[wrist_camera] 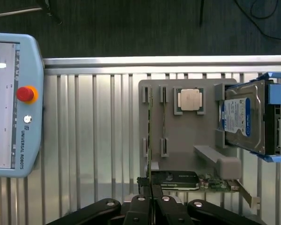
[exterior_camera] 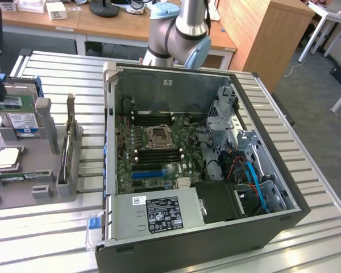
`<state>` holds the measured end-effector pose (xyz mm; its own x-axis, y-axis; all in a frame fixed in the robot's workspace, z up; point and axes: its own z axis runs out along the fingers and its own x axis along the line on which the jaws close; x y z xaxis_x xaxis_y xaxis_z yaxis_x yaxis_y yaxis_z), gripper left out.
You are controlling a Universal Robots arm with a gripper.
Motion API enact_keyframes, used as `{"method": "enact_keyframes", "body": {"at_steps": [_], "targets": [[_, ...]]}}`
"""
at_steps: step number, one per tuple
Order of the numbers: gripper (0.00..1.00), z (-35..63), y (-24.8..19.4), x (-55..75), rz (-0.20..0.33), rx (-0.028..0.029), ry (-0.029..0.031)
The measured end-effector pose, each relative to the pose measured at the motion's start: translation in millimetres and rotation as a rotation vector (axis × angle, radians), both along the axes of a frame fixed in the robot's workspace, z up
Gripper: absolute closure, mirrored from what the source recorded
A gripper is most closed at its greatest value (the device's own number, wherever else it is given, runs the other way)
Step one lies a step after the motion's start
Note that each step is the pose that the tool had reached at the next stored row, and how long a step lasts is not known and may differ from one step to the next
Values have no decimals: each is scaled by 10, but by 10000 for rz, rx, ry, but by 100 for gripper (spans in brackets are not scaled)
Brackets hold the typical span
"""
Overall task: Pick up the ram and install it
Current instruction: 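Pick up the ram and move it above insertion slot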
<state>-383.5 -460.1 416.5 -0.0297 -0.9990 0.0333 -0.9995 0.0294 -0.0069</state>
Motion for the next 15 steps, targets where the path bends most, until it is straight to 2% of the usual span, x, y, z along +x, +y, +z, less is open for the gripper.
{"method": "enact_keyframes", "body": {"at_steps": [15], "targets": [[88,1,0,589,1,-1,3]]}}
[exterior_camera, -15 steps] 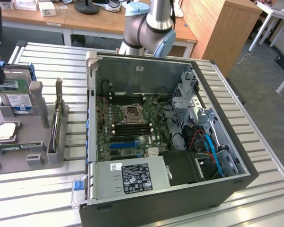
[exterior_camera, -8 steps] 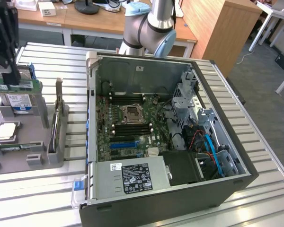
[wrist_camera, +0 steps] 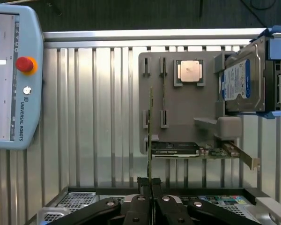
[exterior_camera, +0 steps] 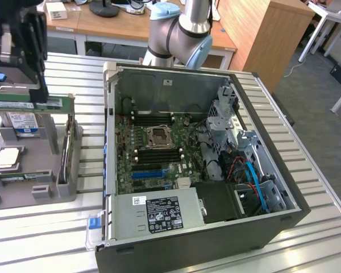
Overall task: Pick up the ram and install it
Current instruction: 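Pick up the ram and move it above insertion slot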
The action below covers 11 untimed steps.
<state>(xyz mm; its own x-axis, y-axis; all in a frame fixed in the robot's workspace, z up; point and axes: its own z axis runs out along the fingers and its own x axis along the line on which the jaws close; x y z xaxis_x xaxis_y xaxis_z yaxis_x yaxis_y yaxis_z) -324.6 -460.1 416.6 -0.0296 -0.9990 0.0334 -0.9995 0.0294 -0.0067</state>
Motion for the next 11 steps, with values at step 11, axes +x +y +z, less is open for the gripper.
{"method": "enact_keyframes", "body": {"at_steps": [11], "targets": [[88,0,0,424,-1,0,0]]}}
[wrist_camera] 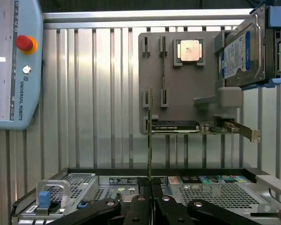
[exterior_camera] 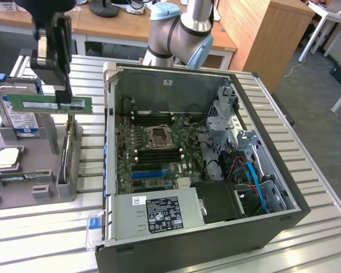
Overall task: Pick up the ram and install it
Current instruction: 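Pick up the ram and move it above insertion slot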
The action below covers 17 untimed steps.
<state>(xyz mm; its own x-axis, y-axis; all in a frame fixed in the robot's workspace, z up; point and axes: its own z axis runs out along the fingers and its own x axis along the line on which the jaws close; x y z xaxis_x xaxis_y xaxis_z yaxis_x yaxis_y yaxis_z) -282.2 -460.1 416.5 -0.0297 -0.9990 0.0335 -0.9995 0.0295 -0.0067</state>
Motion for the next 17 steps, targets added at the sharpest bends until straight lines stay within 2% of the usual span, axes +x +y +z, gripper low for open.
{"method": "enact_keyframes", "body": {"at_steps": [17], "targets": [[88,-1,0,688,1,1,1]]}}
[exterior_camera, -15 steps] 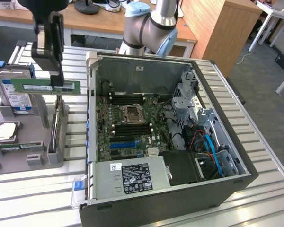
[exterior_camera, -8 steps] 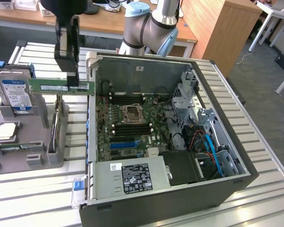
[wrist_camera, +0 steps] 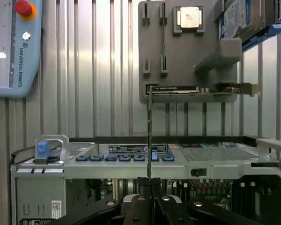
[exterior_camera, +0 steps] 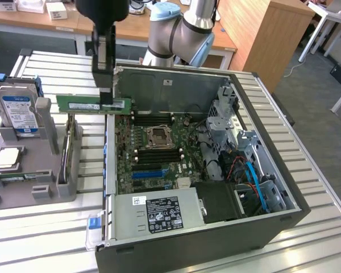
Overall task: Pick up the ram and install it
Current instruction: 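Pick up the ram and move it above insertion slot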
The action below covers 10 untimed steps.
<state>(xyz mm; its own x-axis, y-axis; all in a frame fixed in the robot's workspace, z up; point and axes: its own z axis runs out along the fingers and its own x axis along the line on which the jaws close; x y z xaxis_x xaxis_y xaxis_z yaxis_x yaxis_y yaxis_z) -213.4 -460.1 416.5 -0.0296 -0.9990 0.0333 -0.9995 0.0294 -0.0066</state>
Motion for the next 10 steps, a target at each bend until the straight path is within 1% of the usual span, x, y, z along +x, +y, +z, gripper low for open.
{"method": "enact_keyframes", "body": {"at_steps": [10], "targets": [[88,1,0,453,2,-1,2]]}}
